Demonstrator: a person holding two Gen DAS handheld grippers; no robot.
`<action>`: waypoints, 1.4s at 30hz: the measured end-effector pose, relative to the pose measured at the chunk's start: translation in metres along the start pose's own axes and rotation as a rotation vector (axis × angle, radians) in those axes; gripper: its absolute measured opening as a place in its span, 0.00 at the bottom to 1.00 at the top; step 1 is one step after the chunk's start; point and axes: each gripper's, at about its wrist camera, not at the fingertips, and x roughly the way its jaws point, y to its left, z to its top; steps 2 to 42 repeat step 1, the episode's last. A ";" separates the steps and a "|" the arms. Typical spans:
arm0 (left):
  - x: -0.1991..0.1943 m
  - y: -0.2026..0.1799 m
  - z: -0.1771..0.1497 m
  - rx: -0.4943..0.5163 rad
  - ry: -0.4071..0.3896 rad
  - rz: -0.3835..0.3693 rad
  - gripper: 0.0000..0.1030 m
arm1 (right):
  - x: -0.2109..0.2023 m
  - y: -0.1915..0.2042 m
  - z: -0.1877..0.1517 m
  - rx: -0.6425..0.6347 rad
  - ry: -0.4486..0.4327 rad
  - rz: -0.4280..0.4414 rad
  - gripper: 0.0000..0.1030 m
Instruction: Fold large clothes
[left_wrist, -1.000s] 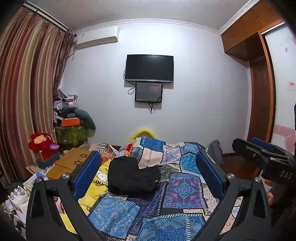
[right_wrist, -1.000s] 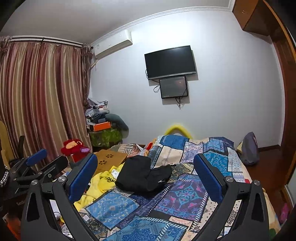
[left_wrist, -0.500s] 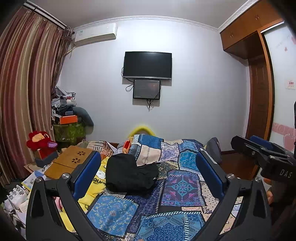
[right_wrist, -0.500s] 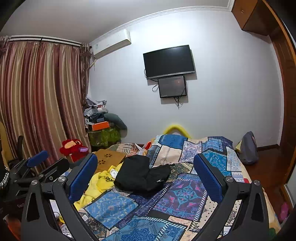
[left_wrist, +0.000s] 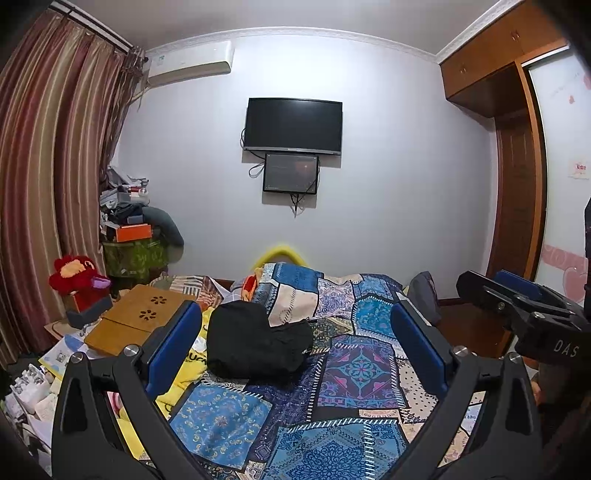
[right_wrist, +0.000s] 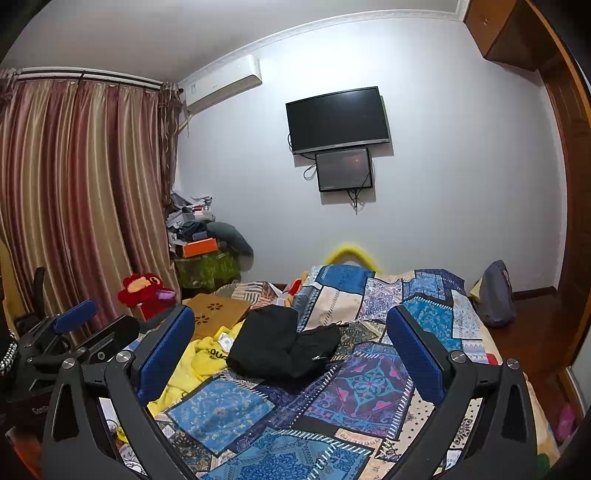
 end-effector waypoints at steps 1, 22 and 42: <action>0.001 0.000 -0.001 -0.002 0.002 0.003 1.00 | 0.001 0.000 0.000 0.000 0.001 -0.001 1.00; 0.001 0.000 -0.001 -0.002 0.002 0.003 1.00 | 0.001 0.000 0.000 0.000 0.001 -0.001 1.00; 0.001 0.000 -0.001 -0.002 0.002 0.003 1.00 | 0.001 0.000 0.000 0.000 0.001 -0.001 1.00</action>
